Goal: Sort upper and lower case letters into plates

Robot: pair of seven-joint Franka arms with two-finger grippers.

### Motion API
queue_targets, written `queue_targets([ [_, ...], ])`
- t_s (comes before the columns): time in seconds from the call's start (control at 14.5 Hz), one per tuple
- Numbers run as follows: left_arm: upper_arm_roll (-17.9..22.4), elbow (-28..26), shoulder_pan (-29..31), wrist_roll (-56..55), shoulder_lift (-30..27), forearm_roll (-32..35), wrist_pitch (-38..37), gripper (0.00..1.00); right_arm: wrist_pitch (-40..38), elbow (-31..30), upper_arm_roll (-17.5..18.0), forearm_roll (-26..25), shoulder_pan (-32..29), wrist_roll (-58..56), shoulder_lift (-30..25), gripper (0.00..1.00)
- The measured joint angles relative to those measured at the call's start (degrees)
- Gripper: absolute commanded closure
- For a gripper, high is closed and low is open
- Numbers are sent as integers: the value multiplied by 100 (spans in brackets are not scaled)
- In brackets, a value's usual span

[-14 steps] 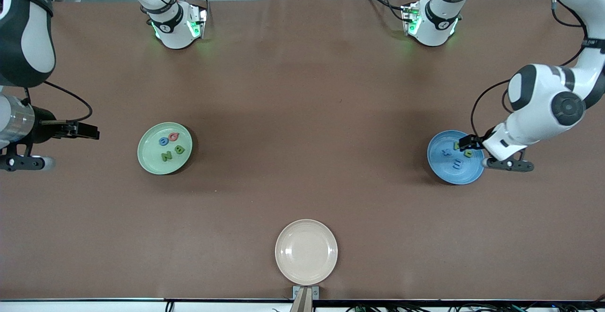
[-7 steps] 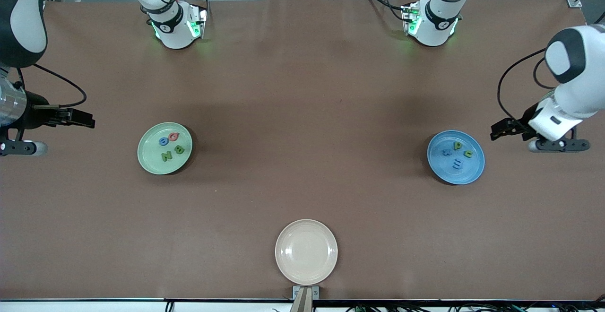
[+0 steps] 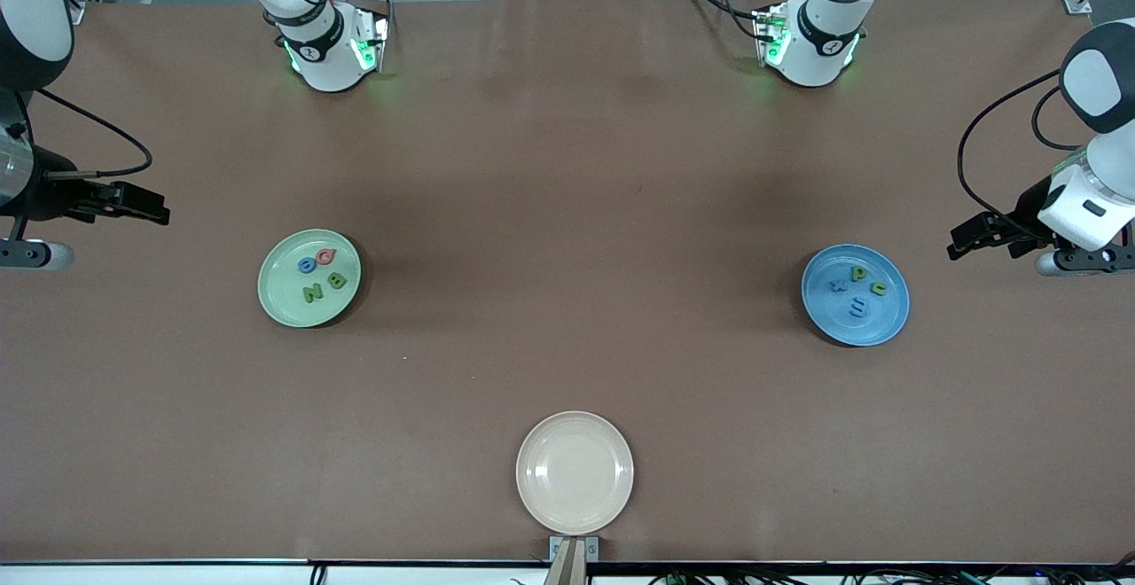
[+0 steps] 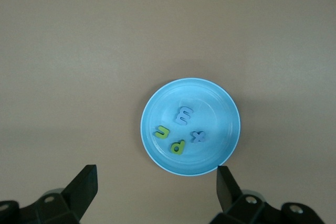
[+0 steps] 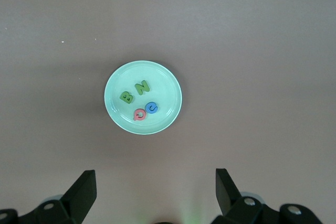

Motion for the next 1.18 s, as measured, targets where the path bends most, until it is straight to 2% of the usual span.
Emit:
queue_targets([
  [0.14, 147, 52, -144, 0, 0, 0, -10, 0, -20, -1, -55, 33, 23, -3, -8, 0],
  [0.76, 178, 260, -326, -4, 2, -2, -28, 0, -36, 20, -78, 41, 73, -10, -66, 0],
  [0.97, 175, 570, -375, -6, 4, -2, -241, 0, -27, 142, -124, 41, 73, -9, -73, 0],
  [1.18, 161, 1099, -412, -33, 5, -2, -674, 0, -61, 351, -149, 41, 71, -6, -74, 0],
])
